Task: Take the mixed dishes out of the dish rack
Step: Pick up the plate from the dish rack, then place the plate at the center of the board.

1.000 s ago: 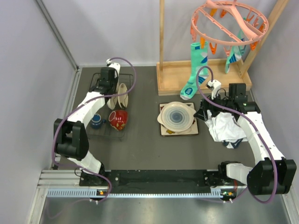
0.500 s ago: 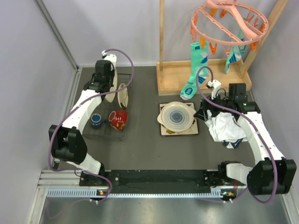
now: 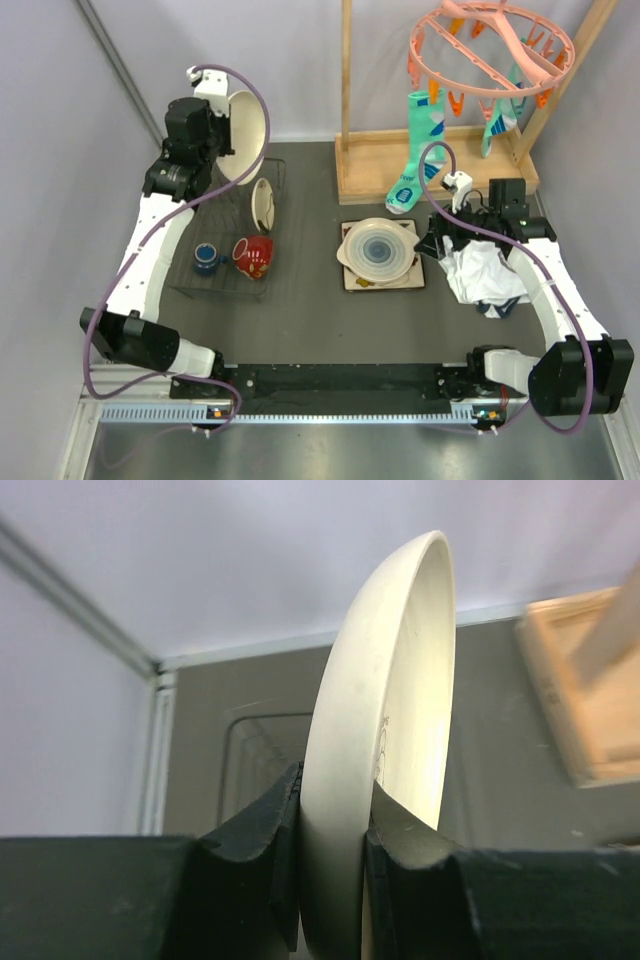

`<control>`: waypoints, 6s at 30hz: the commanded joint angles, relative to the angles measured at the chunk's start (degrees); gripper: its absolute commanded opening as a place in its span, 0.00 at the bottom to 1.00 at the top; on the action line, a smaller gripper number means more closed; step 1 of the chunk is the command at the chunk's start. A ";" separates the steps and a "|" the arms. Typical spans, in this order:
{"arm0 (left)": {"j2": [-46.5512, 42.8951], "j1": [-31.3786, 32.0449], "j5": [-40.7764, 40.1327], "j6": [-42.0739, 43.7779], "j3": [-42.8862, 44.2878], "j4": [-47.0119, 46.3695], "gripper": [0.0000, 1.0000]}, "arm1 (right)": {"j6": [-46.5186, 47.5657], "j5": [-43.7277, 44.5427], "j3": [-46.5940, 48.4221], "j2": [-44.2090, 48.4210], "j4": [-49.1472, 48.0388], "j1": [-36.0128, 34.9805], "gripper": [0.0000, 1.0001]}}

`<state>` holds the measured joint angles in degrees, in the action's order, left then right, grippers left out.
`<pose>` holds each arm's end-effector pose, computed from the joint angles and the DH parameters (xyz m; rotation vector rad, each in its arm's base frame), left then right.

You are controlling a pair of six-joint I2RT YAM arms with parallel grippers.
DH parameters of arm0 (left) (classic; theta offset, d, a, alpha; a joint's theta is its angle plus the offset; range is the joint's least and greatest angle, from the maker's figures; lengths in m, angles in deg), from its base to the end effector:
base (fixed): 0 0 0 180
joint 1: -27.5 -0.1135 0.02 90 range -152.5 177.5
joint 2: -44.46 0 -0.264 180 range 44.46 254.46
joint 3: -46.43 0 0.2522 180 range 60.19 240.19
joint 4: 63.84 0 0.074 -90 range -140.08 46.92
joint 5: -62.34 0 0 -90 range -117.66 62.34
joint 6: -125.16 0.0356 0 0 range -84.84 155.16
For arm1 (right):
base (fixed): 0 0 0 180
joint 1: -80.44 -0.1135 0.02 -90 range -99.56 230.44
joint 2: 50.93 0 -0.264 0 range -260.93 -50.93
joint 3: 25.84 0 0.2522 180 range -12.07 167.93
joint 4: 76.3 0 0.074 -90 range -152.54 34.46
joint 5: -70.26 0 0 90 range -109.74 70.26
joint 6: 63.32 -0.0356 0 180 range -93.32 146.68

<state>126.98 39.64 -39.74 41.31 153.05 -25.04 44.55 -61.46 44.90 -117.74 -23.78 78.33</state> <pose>0.3155 -0.0602 0.4506 0.1424 1.8176 0.1188 0.2331 0.0323 0.2980 -0.7062 2.1496 0.7293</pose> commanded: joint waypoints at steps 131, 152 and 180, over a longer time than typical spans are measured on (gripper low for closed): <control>27.78 21.43 31.41 -16.88 -7.17 -11.15 0.64 | 0.50 1.20 -1.51 3.00 -2.20 1.05 0.93; 26.55 25.39 23.68 -13.27 -7.08 -9.74 0.64 | 0.68 1.37 -1.51 2.82 -2.02 1.14 0.93; 10.82 20.74 -6.38 -0.35 -4.88 -4.83 0.69 | 0.76 0.32 -1.51 3.00 -1.85 1.14 0.93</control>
<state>142.08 62.37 -42.45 39.17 148.27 -30.49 44.55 -59.47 43.67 -116.56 -24.81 78.83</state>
